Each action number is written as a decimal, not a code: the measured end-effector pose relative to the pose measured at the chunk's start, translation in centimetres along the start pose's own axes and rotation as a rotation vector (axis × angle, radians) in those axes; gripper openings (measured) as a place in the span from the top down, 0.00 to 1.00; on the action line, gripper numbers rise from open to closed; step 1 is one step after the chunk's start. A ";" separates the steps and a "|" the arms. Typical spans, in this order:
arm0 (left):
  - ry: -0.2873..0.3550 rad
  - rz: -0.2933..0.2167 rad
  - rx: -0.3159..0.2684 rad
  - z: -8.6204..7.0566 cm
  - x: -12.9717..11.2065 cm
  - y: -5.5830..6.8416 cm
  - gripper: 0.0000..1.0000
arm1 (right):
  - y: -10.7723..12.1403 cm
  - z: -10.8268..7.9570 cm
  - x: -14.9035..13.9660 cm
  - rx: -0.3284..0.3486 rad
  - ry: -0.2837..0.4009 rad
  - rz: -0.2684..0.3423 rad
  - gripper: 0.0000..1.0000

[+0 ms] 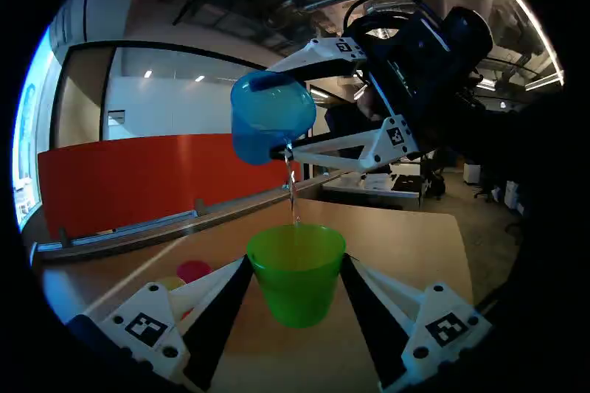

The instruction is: Pour water

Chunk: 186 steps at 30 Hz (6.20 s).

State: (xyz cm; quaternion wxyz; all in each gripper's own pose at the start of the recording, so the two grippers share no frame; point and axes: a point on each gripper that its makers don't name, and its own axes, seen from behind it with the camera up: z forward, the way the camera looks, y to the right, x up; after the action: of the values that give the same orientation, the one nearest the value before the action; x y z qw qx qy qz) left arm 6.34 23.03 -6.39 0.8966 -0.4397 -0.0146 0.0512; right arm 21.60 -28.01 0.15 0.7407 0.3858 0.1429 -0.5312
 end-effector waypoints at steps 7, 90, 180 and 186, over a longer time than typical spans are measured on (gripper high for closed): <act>0.000 0.003 0.001 0.0 0.0 0.1 0.15 | 0.1 -0.1 0.0 -0.005 0.000 -0.012 0.10; 0.005 0.015 -0.001 -0.3 0.3 0.6 0.15 | 1.5 -0.8 0.5 -0.038 0.009 -0.150 0.10; 0.011 0.028 -0.001 -0.7 0.5 0.7 0.15 | 1.6 -0.6 0.4 -0.041 -0.010 -0.330 0.10; 0.011 0.028 -0.002 -0.7 0.6 0.8 0.15 | 1.7 -0.6 0.4 -0.041 -0.010 -0.335 0.10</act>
State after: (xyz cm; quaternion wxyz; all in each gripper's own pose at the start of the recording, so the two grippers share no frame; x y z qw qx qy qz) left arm 6.89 23.03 -7.52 0.8953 -0.4412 -0.0037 0.0612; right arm 23.34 -27.58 0.22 0.6501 0.3387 0.2126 -0.6461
